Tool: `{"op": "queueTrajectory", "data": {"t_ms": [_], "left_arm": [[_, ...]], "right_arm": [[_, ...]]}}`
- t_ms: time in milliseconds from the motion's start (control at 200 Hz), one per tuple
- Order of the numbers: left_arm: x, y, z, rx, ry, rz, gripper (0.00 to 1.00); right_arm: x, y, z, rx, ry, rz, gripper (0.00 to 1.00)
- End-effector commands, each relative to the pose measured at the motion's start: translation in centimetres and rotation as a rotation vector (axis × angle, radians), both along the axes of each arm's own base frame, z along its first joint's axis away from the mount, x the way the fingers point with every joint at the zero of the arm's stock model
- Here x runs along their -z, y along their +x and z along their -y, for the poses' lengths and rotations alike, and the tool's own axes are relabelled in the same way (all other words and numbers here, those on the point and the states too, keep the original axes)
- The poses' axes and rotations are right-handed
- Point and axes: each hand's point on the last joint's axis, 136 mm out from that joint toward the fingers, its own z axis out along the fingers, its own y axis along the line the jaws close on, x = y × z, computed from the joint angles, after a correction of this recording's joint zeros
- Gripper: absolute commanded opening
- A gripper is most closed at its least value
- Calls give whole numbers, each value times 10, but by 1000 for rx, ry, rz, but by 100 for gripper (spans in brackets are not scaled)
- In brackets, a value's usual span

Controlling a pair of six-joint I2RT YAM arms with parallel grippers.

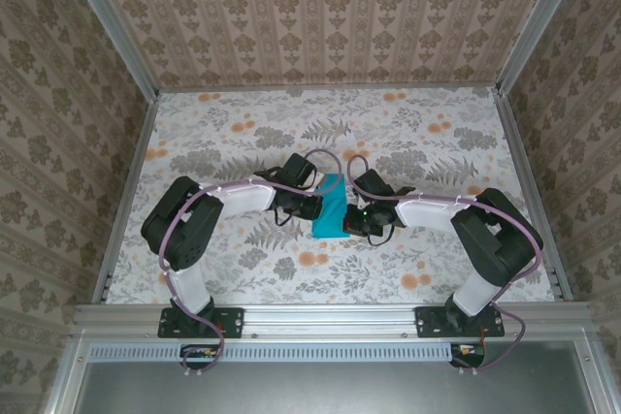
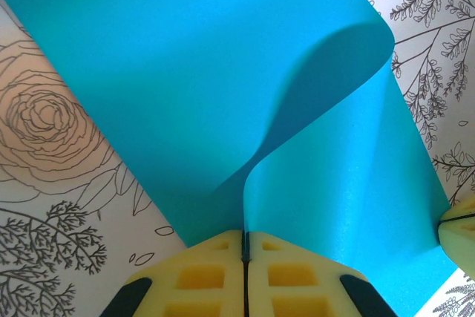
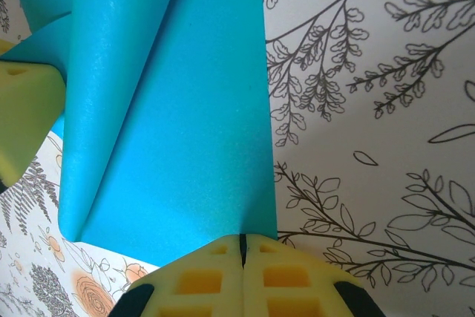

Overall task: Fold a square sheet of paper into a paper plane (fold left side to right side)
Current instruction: Fold the triangle a second time at the center of the table.

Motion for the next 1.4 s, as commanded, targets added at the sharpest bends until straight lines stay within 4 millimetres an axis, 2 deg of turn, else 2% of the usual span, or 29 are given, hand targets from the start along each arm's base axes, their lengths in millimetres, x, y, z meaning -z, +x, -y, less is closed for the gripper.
{"op": "queueTrajectory", "data": {"t_ms": [0,590,1395], "left_arm": [[0,5,2,18,1,6,8],[-5,6,6,31,-27,21,8],[9,-2,2,49,18,-20,8]], "right_arm": [[31,-28,21,-21,-129,-111,4],[32,-28,21,-21,-131,-113,4],[30,-27,19,-29,-128,-109,4]]}}
